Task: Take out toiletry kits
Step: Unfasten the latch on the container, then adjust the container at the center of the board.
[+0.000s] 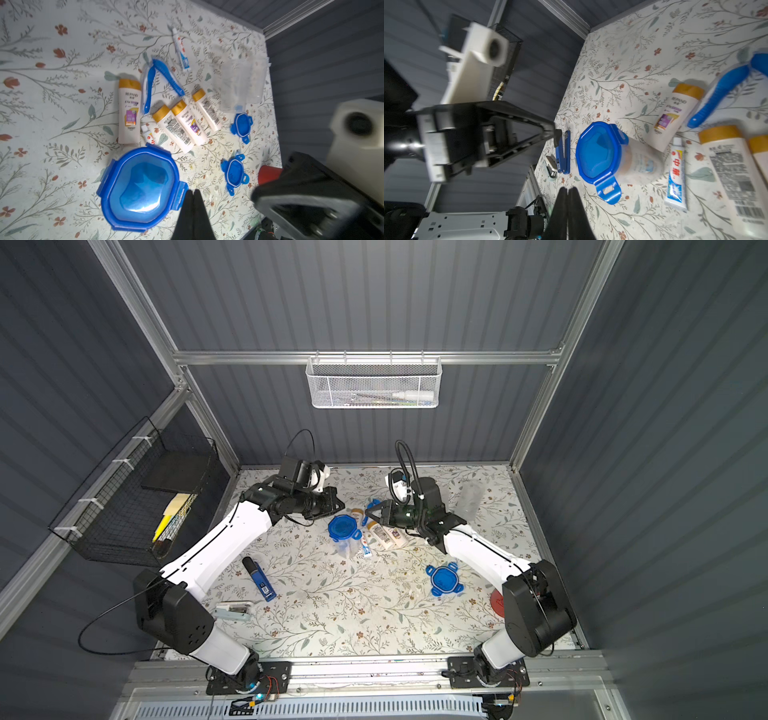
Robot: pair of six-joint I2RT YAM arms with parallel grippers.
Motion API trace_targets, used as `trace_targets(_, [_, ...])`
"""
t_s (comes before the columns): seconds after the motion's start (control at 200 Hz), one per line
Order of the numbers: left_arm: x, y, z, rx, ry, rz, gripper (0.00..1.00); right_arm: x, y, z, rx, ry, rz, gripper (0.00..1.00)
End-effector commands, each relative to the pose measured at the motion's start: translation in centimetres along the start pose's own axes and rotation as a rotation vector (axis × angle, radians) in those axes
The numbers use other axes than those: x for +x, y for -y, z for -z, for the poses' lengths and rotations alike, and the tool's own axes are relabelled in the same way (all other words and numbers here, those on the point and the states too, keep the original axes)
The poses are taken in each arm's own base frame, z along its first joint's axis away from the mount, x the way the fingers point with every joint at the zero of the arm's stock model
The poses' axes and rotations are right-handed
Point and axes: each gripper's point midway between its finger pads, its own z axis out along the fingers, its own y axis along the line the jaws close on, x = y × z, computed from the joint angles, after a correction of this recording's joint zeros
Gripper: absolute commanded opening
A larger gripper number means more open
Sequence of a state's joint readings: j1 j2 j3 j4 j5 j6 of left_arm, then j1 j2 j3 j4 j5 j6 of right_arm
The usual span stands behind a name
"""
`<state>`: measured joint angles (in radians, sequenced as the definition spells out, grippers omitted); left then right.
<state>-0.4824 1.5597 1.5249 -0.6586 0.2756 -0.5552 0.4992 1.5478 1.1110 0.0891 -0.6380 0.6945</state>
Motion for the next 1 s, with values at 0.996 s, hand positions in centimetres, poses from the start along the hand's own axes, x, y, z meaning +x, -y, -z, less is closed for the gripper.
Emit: trace_targets(0.996, [2.5,-7.9,2.0,-0.178,-0.017,0.113,0.0,10.0,0.4,-7.9,0.229,-0.316,0.175,0.0])
